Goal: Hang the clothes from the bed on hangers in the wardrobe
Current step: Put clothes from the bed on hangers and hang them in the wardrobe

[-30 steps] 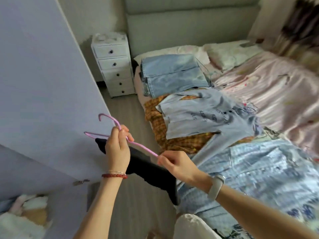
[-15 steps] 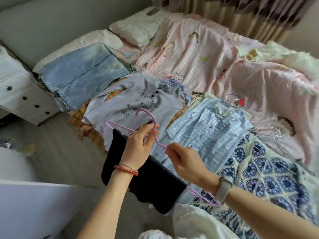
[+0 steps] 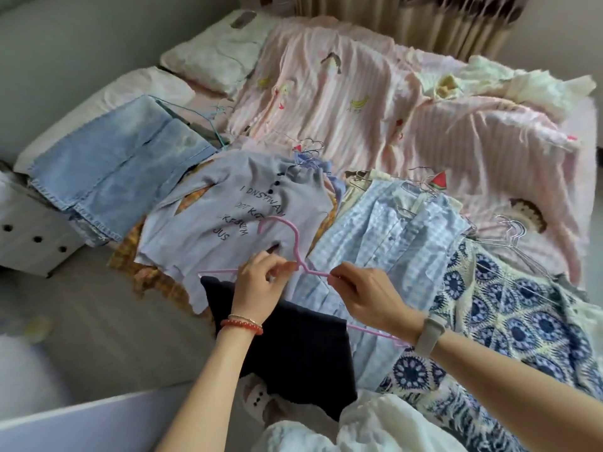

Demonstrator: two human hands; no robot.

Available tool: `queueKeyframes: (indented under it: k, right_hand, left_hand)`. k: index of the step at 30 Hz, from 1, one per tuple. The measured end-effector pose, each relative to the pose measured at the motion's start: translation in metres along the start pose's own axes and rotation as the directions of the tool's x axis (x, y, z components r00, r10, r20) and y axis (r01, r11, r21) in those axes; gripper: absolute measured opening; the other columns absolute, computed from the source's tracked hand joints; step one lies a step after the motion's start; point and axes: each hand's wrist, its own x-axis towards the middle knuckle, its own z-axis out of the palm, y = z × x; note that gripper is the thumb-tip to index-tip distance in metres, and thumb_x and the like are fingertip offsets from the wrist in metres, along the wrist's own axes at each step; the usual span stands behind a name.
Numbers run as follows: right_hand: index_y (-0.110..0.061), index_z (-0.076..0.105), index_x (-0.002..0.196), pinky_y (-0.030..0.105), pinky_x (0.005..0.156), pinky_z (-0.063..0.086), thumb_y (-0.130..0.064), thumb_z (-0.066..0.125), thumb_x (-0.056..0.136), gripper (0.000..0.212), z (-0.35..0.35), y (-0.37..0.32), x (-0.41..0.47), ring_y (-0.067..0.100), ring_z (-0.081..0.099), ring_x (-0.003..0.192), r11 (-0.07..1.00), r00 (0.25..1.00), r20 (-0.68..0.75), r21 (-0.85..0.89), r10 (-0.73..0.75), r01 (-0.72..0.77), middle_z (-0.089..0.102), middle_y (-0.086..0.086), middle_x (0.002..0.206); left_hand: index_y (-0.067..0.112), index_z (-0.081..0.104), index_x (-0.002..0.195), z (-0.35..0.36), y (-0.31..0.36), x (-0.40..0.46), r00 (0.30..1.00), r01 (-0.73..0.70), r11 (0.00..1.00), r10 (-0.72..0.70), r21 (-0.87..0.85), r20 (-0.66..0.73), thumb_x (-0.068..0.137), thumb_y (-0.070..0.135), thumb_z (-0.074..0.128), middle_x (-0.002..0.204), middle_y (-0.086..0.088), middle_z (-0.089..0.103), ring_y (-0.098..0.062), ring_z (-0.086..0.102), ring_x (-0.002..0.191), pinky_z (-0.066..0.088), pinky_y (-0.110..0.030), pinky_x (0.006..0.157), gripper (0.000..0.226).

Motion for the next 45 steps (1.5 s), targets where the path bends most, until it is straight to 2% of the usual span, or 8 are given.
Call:
queueKeyframes:
  k: [3, 12, 20, 27, 31, 36, 42, 45]
  right_hand:
    - [-0.009, 0.062, 0.08, 0.027, 0.044, 0.035, -0.032, 0.04, 0.088, 0.032, 0.043, -0.028, 0.025, 0.02, 0.05, 0.043, 0.994, 0.996, -0.01, 0.067, -0.091, 0.091, 0.058, 0.001, 0.054]
    - [-0.007, 0.056, 0.08, 0.027, 0.045, 0.034, -0.028, 0.041, 0.09, 0.028, 0.182, -0.159, 0.097, 0.017, 0.048, 0.049, 0.937, 0.984, -0.056, 0.297, -0.172, 0.181, 0.044, -0.018, 0.056]
    - [-0.008, 0.059, 0.084, 0.03, 0.054, 0.038, -0.038, 0.038, 0.087, 0.037, 0.226, -0.217, 0.16, 0.016, 0.046, 0.056, 0.928, 0.983, 0.008, 0.332, -0.184, 0.171, 0.049, -0.011, 0.064]
    - [-0.009, 0.064, 0.088, 0.033, 0.06, 0.041, -0.038, 0.04, 0.088, 0.037, 0.277, -0.273, 0.231, 0.027, 0.061, 0.066, 0.887, 0.947, 0.124, 0.402, -0.297, 0.226, 0.066, 0.008, 0.072]
    - [-0.007, 0.062, 0.087, 0.036, 0.058, 0.043, -0.043, 0.037, 0.086, 0.044, 0.312, -0.302, 0.285, 0.022, 0.054, 0.059, 0.837, 0.918, 0.188, 0.502, -0.349, 0.216, 0.059, 0.005, 0.064]
    - [-0.008, 0.063, 0.083, 0.017, 0.052, 0.033, -0.026, 0.048, 0.089, 0.024, 0.313, -0.318, 0.378, 0.003, 0.048, 0.053, 0.785, 0.944, 0.174, 0.607, -0.28, 0.121, 0.045, -0.016, 0.051]
    - [-0.016, 0.059, 0.075, 0.014, 0.048, 0.029, -0.022, 0.052, 0.09, 0.018, 0.288, -0.303, 0.502, 0.005, 0.039, 0.046, 0.663, 0.993, 0.064, 0.749, -0.097, 0.017, 0.045, -0.01, 0.047]
    - [-0.01, 0.06, 0.078, 0.015, 0.048, 0.031, -0.016, 0.052, 0.091, 0.017, 0.276, -0.266, 0.56, 0.004, 0.038, 0.049, 0.659, 0.998, -0.056, 0.75, -0.007, 0.047, 0.045, -0.004, 0.053]
  left_hand:
    - [0.01, 0.06, 0.062, -0.051, -0.024, -0.008, 0.997, 0.071, 0.992, -0.066, 0.1, -0.048, 0.074, 0.079, 0.034, 0.059, 0.013, 0.044, -0.014, 0.046, 0.062, 0.04, -0.035, 0.062, 0.074]
    - [0.016, 0.062, 0.06, -0.225, -0.104, -0.013, 0.977, 0.145, 0.906, -0.068, 0.397, -0.202, 0.073, 0.068, 0.046, 0.064, 0.005, 0.059, -0.01, 0.047, 0.068, 0.023, -0.026, 0.068, 0.057]
    - [0.01, 0.064, 0.074, -0.283, -0.177, 0.01, 0.959, 0.096, 0.957, -0.015, 0.275, -0.282, 0.085, 0.06, 0.045, 0.078, 0.0, 0.058, -0.012, 0.049, 0.081, 0.032, -0.036, 0.09, 0.055]
    - [0.005, 0.062, 0.08, -0.333, -0.219, 0.015, 0.789, 0.348, 0.934, -0.244, 0.083, -0.563, 0.08, 0.052, 0.048, 0.086, 0.02, 0.046, -0.011, 0.046, 0.087, 0.042, -0.046, 0.087, 0.049]
    - [0.007, 0.062, 0.08, -0.371, -0.248, 0.037, 0.672, 0.482, 0.871, -0.297, 0.096, -0.679, 0.078, 0.049, 0.047, 0.086, 0.012, 0.05, -0.004, 0.042, 0.086, 0.042, -0.045, 0.086, 0.045]
    - [0.005, 0.063, 0.075, -0.409, -0.264, 0.13, 0.674, 0.439, 0.861, -0.127, 0.257, -0.728, 0.079, 0.044, 0.05, 0.085, -0.001, 0.053, -0.012, 0.044, 0.086, 0.032, -0.026, 0.081, 0.041]
    - [0.008, 0.063, 0.071, -0.423, -0.279, 0.295, 0.711, 0.24, 0.841, 0.188, 0.485, -0.678, 0.08, 0.039, 0.057, 0.083, -0.008, 0.06, -0.017, 0.049, 0.09, 0.037, -0.04, 0.086, 0.033]
    - [0.011, 0.068, 0.085, -0.397, -0.281, 0.37, 0.753, 0.202, 0.823, 0.215, 0.53, -0.622, 0.08, 0.04, 0.056, 0.098, -0.007, 0.065, -0.025, 0.055, 0.108, 0.038, -0.058, 0.09, 0.032]
